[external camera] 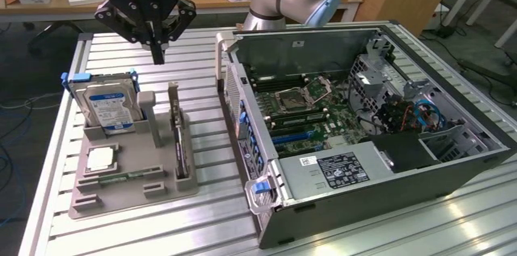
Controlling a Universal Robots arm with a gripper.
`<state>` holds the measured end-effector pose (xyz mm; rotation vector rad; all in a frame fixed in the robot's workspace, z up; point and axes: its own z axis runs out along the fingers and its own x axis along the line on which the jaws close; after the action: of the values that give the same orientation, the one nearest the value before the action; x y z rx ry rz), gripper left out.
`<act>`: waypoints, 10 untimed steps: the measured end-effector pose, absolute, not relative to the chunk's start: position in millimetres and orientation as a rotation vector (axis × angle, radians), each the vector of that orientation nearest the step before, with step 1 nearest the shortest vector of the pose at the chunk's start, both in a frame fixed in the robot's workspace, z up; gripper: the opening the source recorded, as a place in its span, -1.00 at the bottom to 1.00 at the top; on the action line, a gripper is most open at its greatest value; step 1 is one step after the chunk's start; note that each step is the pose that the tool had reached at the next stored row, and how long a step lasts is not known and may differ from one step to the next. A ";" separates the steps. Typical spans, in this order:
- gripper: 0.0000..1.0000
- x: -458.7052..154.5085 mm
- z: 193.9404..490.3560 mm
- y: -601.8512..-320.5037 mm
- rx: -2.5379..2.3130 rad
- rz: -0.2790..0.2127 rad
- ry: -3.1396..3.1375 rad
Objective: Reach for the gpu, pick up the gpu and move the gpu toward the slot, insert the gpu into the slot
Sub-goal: 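Pick up the gpu and move the gpu toward the slot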
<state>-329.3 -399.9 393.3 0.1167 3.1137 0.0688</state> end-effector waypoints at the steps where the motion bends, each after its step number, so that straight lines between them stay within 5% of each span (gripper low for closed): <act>1: -0.80 -329.3 393.3 -399.9 0.117 0.069 3.114; 7: -0.67 -329.3 393.3 -399.9 0.117 0.069 3.114; 10: -0.30 -329.3 393.3 -399.9 0.117 0.069 3.114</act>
<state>-329.3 -399.9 393.3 0.1167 3.1137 0.0688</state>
